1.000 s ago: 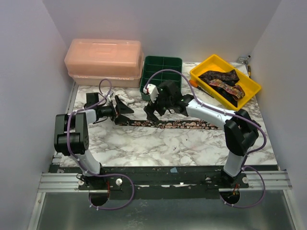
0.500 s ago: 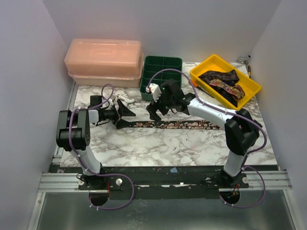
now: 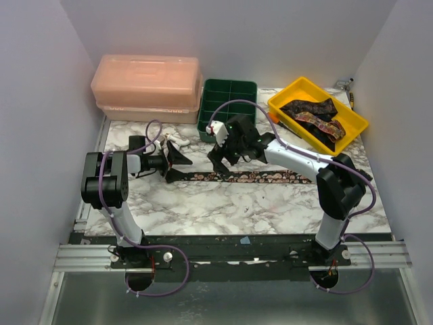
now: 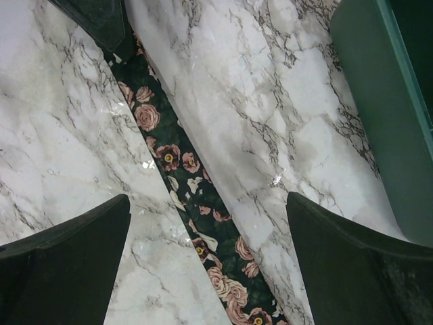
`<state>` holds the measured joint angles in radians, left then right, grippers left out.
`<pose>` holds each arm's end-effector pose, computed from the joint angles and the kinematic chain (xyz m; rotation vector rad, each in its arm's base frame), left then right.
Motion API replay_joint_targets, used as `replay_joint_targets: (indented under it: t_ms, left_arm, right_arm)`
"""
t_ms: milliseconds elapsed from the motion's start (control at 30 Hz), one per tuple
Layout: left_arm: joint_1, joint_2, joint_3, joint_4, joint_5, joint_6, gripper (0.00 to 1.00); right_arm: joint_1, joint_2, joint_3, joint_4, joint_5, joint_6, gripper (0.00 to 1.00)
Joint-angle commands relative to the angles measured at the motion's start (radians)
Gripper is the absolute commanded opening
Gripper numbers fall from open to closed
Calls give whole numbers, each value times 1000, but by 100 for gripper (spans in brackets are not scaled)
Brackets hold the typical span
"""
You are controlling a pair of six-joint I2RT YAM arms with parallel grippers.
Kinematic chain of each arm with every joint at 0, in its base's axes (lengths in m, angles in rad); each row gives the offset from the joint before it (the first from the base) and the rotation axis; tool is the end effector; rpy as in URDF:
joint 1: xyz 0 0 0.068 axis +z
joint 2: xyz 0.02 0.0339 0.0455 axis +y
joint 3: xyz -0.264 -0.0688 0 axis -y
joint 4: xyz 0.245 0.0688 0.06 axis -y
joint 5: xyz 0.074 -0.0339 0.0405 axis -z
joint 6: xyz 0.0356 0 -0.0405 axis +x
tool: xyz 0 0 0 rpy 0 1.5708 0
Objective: Roll the ties
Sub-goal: Roll the tie at the center of the board.
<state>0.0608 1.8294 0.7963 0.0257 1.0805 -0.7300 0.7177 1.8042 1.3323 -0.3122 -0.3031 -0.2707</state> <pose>0.3143 -0.0123 0.1123 -0.5601 2.4635 -1.6467 0.2966 0.2730 0.2362 -1.2607 2.0221 0.5729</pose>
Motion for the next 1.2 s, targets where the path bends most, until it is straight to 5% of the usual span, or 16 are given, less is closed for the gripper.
replay_joint_targets:
  t_ms: [0,200,533,667,867,1000,1167]
  left_arm:
    - [-7,29,-32,2,-88,63,99]
    - [-21,-138,-3,-23,-80,136,99]
    - [35,-417,73,-409,-330,325,97]
    - [20,-497,188,-611,-367,704,90]
    - [-24,-522,246,-878,-456,1546,88]
    - [-25,-529,169,-892,-411,1966,88]
    - [-28,-423,177,-867,-374,2182,88]
  right_arm:
    - [-12,-39,-12,-33,15,-20,100]
    - [-45,-51,16,-51,-32,35,100]
    - [-120,-62,11,28,-244,374,100]
    - [-123,-46,16,76,-275,518,100]
    - [-149,-5,-40,168,-388,679,93]
    - [-147,66,-71,289,-424,824,68]
    - [-121,137,-59,422,-387,951,36]
